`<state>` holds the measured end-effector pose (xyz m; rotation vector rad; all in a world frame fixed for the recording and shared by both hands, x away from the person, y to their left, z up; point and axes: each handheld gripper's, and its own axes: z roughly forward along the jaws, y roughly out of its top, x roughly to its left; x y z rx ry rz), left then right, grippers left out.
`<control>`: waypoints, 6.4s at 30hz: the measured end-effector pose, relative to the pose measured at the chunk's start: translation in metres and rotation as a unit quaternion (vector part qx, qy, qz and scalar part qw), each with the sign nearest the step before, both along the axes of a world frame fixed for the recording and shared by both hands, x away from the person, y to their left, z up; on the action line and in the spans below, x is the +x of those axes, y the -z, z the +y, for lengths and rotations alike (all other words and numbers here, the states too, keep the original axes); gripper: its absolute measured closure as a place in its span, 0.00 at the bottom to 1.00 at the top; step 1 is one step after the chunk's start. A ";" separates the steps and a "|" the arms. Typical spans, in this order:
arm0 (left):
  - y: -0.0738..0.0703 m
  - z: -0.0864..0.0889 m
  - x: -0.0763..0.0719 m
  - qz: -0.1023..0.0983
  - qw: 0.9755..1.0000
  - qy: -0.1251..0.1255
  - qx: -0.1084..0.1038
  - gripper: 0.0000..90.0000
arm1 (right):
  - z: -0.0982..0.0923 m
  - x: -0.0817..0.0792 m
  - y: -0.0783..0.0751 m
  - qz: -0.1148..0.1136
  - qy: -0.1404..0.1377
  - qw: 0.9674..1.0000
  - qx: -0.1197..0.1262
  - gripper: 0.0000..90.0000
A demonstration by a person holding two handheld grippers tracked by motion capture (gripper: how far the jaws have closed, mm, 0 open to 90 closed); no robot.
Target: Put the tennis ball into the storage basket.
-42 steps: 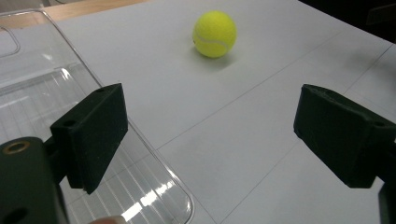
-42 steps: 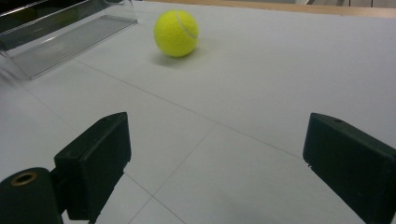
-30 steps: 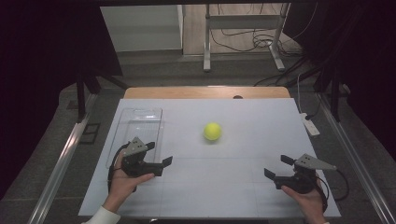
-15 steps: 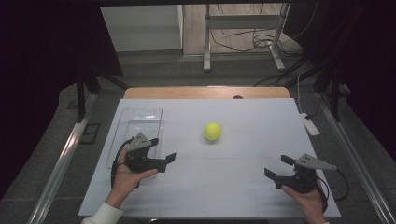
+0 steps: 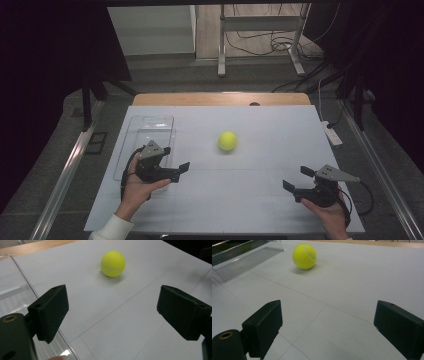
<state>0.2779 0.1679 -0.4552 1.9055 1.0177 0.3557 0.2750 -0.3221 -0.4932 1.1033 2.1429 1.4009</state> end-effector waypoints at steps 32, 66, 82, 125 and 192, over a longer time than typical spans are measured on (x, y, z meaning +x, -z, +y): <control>-0.022 -0.009 0.031 0.007 1.000 0.015 0.002 0.11 | 0.003 0.004 0.003 0.005 -0.009 1.000 -0.004 0.09; -0.036 -0.032 0.065 0.004 0.998 0.044 0.050 0.10 | 0.005 0.006 0.005 0.006 -0.010 1.000 -0.011 0.10; -0.036 -0.047 0.084 0.010 0.996 0.056 0.071 0.09 | 0.007 0.010 0.005 0.003 -0.014 1.000 -0.013 0.10; -0.037 -0.076 0.126 0.032 0.995 0.071 0.065 0.09 | 0.008 0.010 0.007 0.004 -0.019 1.000 -0.019 0.10; -0.011 -0.128 0.175 0.085 0.985 0.102 0.107 0.09 | 0.007 0.011 0.008 0.007 -0.017 1.000 -0.019 0.10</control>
